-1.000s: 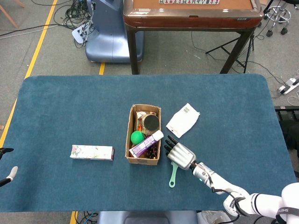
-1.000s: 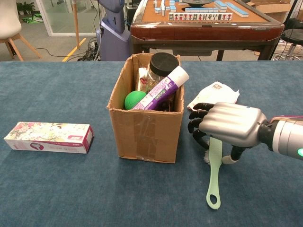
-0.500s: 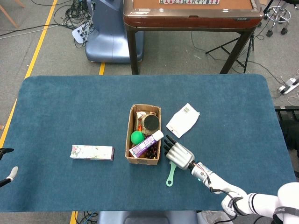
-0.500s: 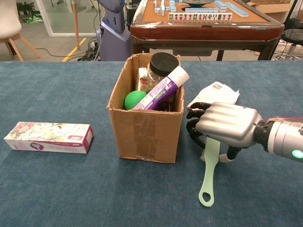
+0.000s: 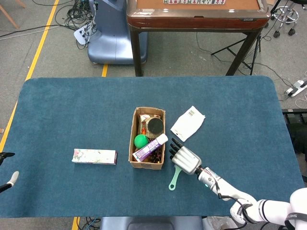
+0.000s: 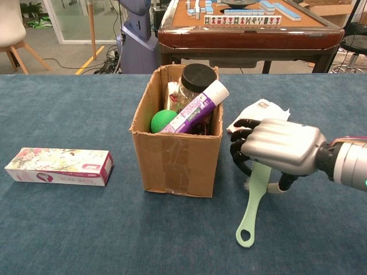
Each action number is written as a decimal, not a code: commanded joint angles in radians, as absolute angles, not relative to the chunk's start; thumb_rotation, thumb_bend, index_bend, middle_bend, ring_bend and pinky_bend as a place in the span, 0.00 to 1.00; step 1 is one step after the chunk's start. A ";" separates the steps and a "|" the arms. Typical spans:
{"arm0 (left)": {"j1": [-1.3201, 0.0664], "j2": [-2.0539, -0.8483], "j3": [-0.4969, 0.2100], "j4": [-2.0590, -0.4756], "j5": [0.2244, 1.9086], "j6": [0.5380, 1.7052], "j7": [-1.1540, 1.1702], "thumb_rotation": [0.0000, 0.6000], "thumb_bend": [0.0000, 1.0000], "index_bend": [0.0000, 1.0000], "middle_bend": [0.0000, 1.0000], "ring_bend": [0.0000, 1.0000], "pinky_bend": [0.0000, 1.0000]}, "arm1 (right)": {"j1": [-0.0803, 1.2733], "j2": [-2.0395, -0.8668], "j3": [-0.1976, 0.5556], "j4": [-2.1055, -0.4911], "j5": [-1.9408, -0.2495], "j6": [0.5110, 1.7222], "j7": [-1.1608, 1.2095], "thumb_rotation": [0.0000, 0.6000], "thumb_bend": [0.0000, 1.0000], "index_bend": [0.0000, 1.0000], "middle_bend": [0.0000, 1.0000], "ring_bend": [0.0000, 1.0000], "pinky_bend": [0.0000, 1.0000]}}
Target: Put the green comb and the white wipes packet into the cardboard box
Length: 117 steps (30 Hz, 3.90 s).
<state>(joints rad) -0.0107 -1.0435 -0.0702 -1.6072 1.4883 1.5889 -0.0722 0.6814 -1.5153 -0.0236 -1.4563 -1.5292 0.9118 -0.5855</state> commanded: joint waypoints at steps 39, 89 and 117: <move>-0.016 -1.049 -0.067 -1.603 1.489 1.578 -0.066 1.00 0.28 0.30 0.32 0.23 0.41 | 0.783 -1.368 0.266 -1.744 -1.402 1.047 -0.792 1.00 0.30 0.56 0.31 0.15 0.09; -0.012 -1.045 -0.066 -1.613 1.496 1.585 -0.058 1.00 0.28 0.30 0.32 0.23 0.41 | 0.690 -1.201 0.235 -1.755 -1.265 1.215 -0.721 1.00 0.00 0.28 0.30 0.15 0.09; -0.011 -1.044 -0.069 -1.612 1.489 1.586 -0.070 1.00 0.28 0.30 0.32 0.23 0.41 | 0.719 -1.389 0.119 -1.368 -1.074 0.927 -0.629 1.00 0.00 0.20 0.08 0.03 0.08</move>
<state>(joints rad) -0.0111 -1.0437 -0.0685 -1.6116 1.4891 1.5862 -0.0701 0.7093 -1.3731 0.1249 -1.3840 -1.0743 0.9396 -0.6242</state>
